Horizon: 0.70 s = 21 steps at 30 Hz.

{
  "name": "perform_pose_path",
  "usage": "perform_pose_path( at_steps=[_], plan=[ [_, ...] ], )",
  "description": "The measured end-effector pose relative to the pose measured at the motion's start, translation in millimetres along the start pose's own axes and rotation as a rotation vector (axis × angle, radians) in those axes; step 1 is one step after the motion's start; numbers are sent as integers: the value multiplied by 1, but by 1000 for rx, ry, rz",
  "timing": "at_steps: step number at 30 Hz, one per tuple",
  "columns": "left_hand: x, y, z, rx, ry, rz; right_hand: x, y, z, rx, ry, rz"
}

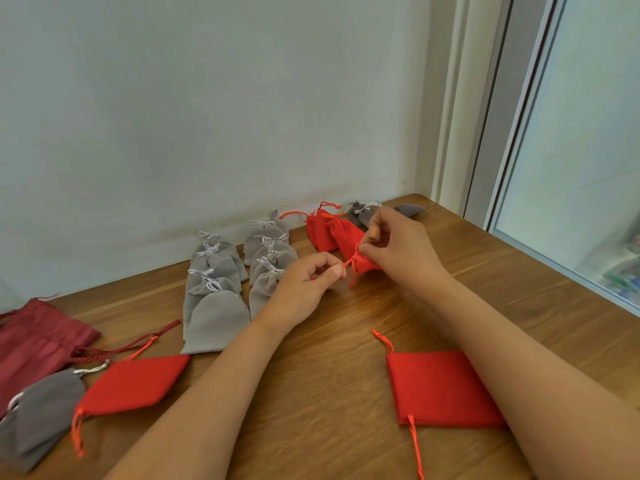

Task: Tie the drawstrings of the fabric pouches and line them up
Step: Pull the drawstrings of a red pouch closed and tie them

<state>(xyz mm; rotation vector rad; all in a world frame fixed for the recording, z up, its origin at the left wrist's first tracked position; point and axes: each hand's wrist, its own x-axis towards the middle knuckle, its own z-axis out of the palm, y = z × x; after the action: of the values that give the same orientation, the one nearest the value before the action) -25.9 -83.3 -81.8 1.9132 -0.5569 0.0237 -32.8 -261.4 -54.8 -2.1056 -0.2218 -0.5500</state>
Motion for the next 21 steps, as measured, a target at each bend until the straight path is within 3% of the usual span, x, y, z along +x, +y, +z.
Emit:
perform_pose_path(
  at_steps=[5,7,9,11,13,15,18,21],
  plan=[
    [1,2,-2,-19,-30,-35,-2,-1,0,-215,4,-189],
    [1,3,-2,-36,-42,-40,-3,-1,5,-170,16,-122],
    [0,3,-1,-18,-51,-40,0,-3,8,132,25,119],
    [1,4,0,-4,-53,-38,3,-8,8,614,6,386],
    [2,5,-1,-7,-48,-32,5,-8,9,757,18,484],
    [2,9,-1,-19,-57,-17,3,-6,10,502,69,387],
    [0,17,-2,-56,-46,2,-1,-5,8,-16,77,90],
    [1,20,-5,-131,-32,-7,-1,-5,9,-247,73,-73]
  ],
)
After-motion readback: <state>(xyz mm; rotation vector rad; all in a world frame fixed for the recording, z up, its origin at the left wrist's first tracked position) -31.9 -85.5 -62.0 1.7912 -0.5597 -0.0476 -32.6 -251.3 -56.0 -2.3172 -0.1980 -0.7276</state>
